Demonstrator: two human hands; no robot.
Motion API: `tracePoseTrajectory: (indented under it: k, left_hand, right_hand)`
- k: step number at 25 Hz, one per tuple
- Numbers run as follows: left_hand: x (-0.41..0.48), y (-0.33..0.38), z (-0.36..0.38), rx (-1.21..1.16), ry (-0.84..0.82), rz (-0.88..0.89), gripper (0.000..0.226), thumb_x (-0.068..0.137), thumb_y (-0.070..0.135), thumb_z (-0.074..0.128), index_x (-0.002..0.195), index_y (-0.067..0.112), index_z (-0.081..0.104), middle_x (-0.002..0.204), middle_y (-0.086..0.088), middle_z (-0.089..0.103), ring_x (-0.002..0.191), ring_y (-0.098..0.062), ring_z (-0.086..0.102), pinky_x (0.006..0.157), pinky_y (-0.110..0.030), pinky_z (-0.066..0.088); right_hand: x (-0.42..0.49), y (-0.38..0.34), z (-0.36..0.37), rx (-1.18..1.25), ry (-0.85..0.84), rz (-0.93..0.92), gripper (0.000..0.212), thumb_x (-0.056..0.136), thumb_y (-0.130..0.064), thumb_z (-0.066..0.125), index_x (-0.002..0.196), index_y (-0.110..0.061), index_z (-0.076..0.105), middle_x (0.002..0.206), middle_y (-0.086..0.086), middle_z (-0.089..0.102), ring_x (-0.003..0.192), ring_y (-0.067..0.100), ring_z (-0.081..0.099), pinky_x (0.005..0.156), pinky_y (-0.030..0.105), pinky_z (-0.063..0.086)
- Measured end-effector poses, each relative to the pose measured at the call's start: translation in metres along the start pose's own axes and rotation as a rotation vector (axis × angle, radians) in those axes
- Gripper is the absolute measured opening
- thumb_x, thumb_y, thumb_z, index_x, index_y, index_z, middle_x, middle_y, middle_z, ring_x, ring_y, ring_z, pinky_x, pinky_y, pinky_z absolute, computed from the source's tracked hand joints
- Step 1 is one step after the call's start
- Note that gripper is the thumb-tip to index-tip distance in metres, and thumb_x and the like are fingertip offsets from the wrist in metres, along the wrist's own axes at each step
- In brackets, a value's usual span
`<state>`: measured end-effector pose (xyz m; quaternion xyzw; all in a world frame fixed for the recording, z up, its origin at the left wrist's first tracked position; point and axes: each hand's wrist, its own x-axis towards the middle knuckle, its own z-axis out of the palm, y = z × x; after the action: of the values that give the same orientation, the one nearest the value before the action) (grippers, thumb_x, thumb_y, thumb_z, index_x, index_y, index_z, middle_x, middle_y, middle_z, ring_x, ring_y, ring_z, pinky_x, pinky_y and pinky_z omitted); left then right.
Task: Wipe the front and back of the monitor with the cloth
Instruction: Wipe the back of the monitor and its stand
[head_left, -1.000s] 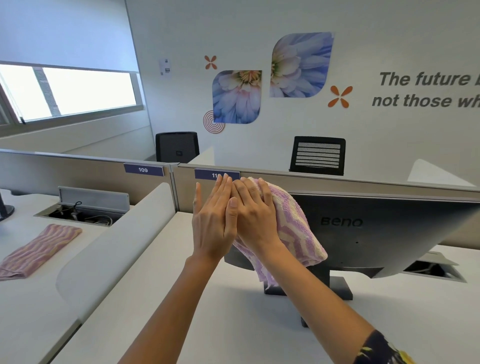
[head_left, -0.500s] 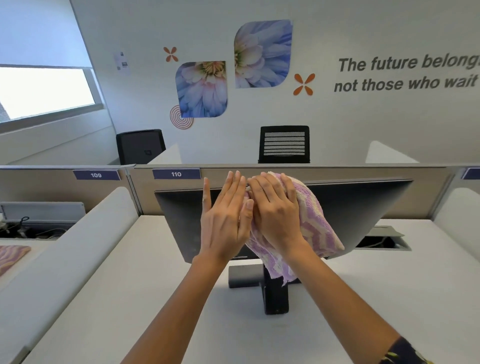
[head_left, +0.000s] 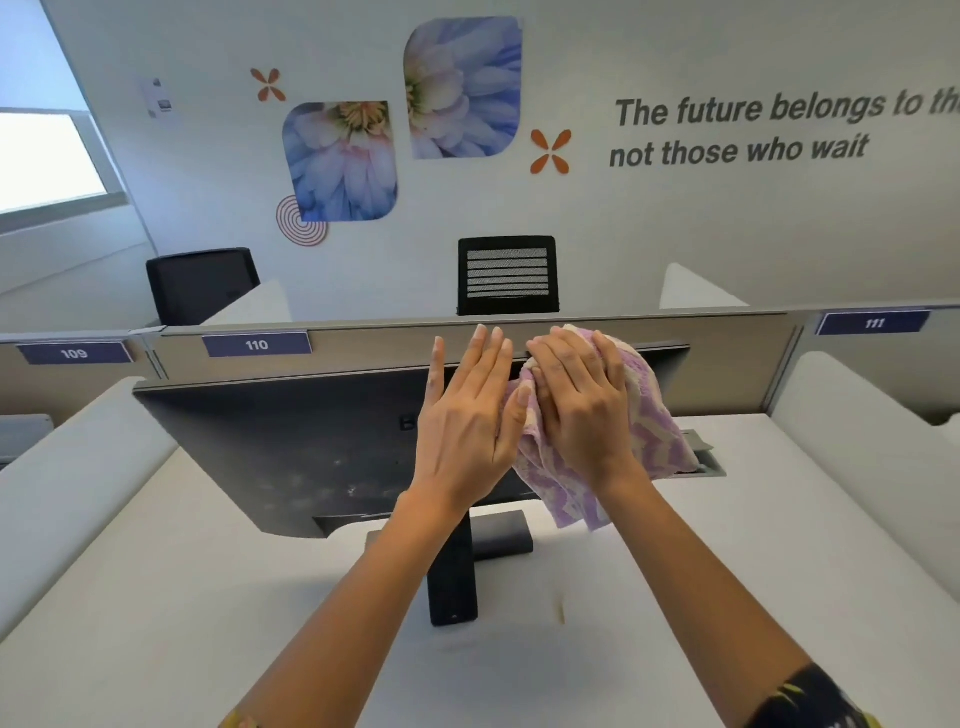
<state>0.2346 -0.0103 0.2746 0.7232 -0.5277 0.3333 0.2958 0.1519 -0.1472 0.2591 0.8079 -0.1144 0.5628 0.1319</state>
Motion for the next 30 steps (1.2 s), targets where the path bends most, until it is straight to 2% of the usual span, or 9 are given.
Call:
tracePoseTrajectory:
  k: [7, 11, 16, 19, 21, 24, 26, 28, 30]
  left_hand:
    - [0.009, 0.024, 0.022, 0.039, 0.044, -0.033, 0.055, 0.104, 0.044, 0.025, 0.138, 0.011, 0.053, 0.145, -0.004, 0.049, 0.140, -0.018, 0.040, 0.121, -0.052, 0.012]
    - [0.007, 0.024, 0.026, 0.051, 0.091, -0.050, 0.049, 0.103, 0.039, 0.032, 0.137, 0.013, 0.055, 0.144, -0.003, 0.051, 0.139, -0.018, 0.041, 0.122, -0.050, 0.012]
    - [0.002, 0.024, 0.026, 0.052, 0.110, -0.050, 0.047, 0.102, 0.036, 0.036, 0.139, 0.012, 0.053, 0.146, -0.002, 0.049, 0.140, -0.018, 0.038, 0.122, -0.049, 0.011]
    - [0.001, 0.025, 0.024, 0.060, 0.110, -0.057, 0.045, 0.102, 0.031, 0.036, 0.138, 0.010, 0.053, 0.144, -0.004, 0.051, 0.139, -0.018, 0.040, 0.121, -0.051, 0.014]
    - [0.001, 0.027, 0.022, 0.071, 0.101, -0.062, 0.047, 0.103, 0.031, 0.033, 0.138, 0.009, 0.053, 0.143, -0.004, 0.052, 0.139, -0.018, 0.041, 0.120, -0.052, 0.016]
    - [-0.001, 0.024, 0.019, 0.076, 0.070, -0.054, 0.047, 0.103, 0.031, 0.033, 0.139, 0.008, 0.052, 0.144, -0.004, 0.051, 0.140, -0.018, 0.039, 0.120, -0.052, 0.016]
    - [-0.001, 0.023, 0.015, 0.069, 0.029, -0.061, 0.049, 0.103, 0.035, 0.031, 0.141, 0.011, 0.050, 0.146, -0.003, 0.049, 0.142, -0.016, 0.036, 0.121, -0.050, 0.015]
    - [-0.001, 0.024, 0.012, 0.057, -0.003, -0.060, 0.051, 0.103, 0.038, 0.028, 0.143, 0.013, 0.048, 0.148, -0.002, 0.047, 0.142, -0.015, 0.034, 0.121, -0.049, 0.014]
    - [-0.002, 0.023, 0.009, 0.045, -0.019, -0.052, 0.052, 0.103, 0.040, 0.026, 0.144, 0.014, 0.046, 0.148, -0.001, 0.046, 0.143, -0.015, 0.034, 0.122, -0.048, 0.013]
  right_hand:
    - [-0.015, 0.061, -0.012, 0.019, 0.001, 0.073, 0.037, 0.103, -0.025, 0.042, 0.126, -0.007, 0.063, 0.131, 0.010, 0.063, 0.130, 0.025, 0.052, 0.114, 0.049, 0.031]
    - [-0.020, 0.068, -0.014, 0.048, 0.050, 0.160, 0.036, 0.104, -0.022, 0.041, 0.131, -0.007, 0.060, 0.142, 0.011, 0.053, 0.140, 0.027, 0.041, 0.117, 0.051, 0.026]
    - [-0.035, 0.048, -0.001, 0.080, 0.094, 0.462, 0.043, 0.105, -0.035, 0.033, 0.143, -0.020, 0.048, 0.159, 0.021, 0.021, 0.150, 0.038, 0.012, 0.118, 0.057, 0.016]
    - [-0.035, 0.029, 0.011, 0.177, 0.158, 0.611, 0.047, 0.105, -0.032, 0.034, 0.150, -0.019, 0.037, 0.160, 0.024, 0.012, 0.150, 0.038, 0.004, 0.117, 0.060, 0.016]
    - [-0.032, 0.006, 0.017, 0.196, 0.162, 0.699, 0.052, 0.104, -0.031, 0.032, 0.155, -0.022, 0.022, 0.161, 0.025, 0.008, 0.151, 0.038, 0.003, 0.118, 0.061, 0.013]
    - [-0.043, -0.046, 0.031, 0.135, 0.022, 0.596, 0.061, 0.104, -0.042, 0.024, 0.156, -0.025, -0.005, 0.163, 0.016, -0.007, 0.150, 0.039, 0.001, 0.118, 0.060, 0.011]
    - [-0.063, -0.077, 0.042, 0.078, -0.063, 0.487, 0.063, 0.105, -0.048, 0.016, 0.156, -0.019, -0.007, 0.163, 0.008, -0.014, 0.151, 0.033, -0.002, 0.120, 0.056, 0.013]
    - [-0.082, -0.086, 0.046, 0.059, -0.127, 0.421, 0.068, 0.104, -0.053, 0.013, 0.156, -0.013, -0.006, 0.164, 0.006, -0.014, 0.151, 0.027, -0.007, 0.123, 0.048, 0.005]
    - [-0.096, -0.077, 0.045, 0.003, -0.178, 0.348, 0.075, 0.102, -0.054, 0.023, 0.155, -0.011, -0.008, 0.164, 0.007, -0.014, 0.151, 0.027, -0.008, 0.123, 0.043, -0.001]
